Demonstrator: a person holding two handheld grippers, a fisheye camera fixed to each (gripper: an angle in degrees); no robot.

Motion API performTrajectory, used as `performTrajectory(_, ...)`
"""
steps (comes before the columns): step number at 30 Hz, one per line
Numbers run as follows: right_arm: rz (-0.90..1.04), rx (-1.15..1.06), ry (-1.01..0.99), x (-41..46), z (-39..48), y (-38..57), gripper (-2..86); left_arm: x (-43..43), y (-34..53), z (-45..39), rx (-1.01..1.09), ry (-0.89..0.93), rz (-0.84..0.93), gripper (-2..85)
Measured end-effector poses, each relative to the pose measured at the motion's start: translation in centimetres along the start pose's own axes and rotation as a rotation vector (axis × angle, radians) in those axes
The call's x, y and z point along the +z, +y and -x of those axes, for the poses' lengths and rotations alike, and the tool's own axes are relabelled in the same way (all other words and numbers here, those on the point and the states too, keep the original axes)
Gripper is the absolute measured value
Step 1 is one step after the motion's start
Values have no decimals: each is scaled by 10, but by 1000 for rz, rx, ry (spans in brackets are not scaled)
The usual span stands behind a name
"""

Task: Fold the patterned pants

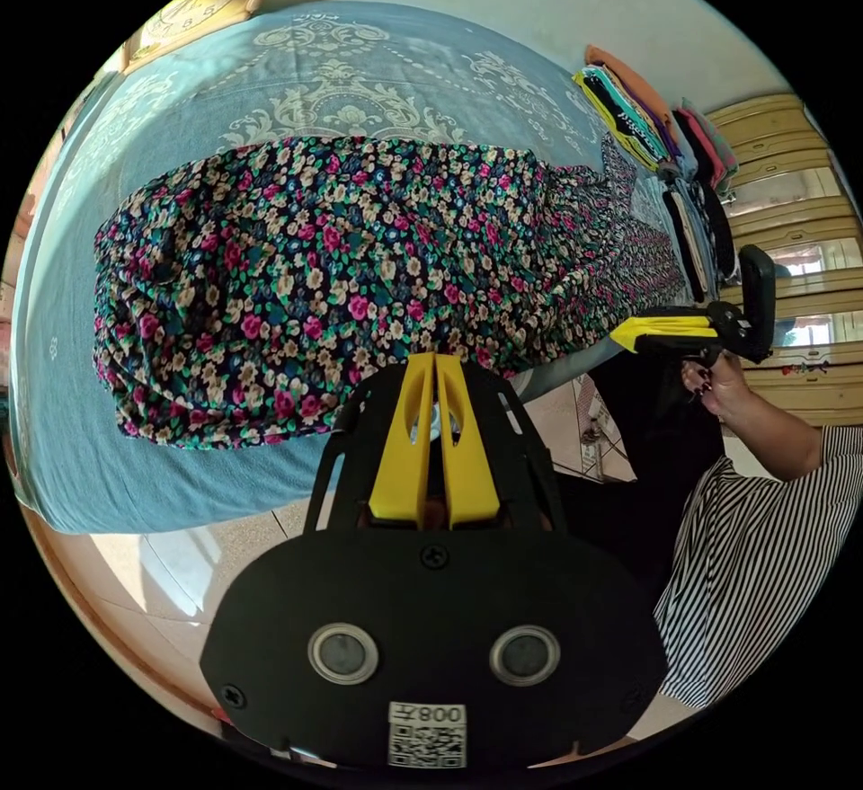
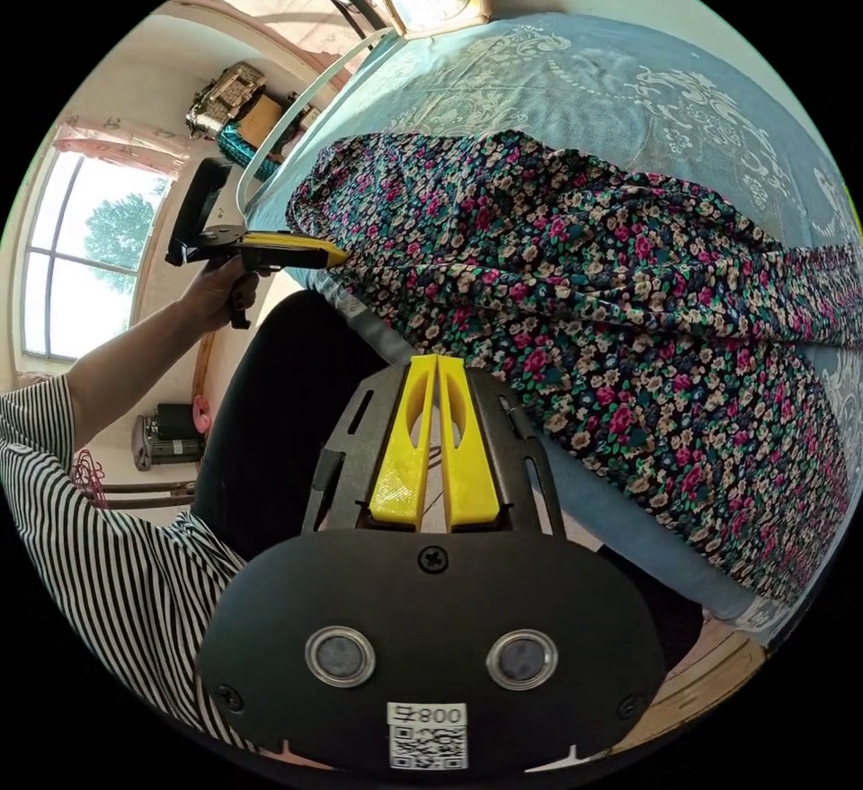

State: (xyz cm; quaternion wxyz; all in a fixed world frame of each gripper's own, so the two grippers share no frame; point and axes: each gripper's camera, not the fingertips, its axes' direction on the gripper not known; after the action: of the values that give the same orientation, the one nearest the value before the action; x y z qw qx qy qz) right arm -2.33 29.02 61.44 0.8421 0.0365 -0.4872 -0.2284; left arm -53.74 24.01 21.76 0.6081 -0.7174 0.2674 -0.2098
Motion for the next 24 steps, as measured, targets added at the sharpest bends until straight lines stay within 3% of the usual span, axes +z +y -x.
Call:
performTrajectory(10, -129, 121, -20, -60, -37, -15, 1, 35, -28, -23, 11, -35, 36, 1)
performTrajectory(18, -3, 118, -20, -77, -50, -14, 1, 55, -49, -41, 13, -21, 17, 0)
performTrajectory(24, -22, 147, -104, -99, -59, 8, 1, 72, -84, -88, 155, 101, -43, 2)
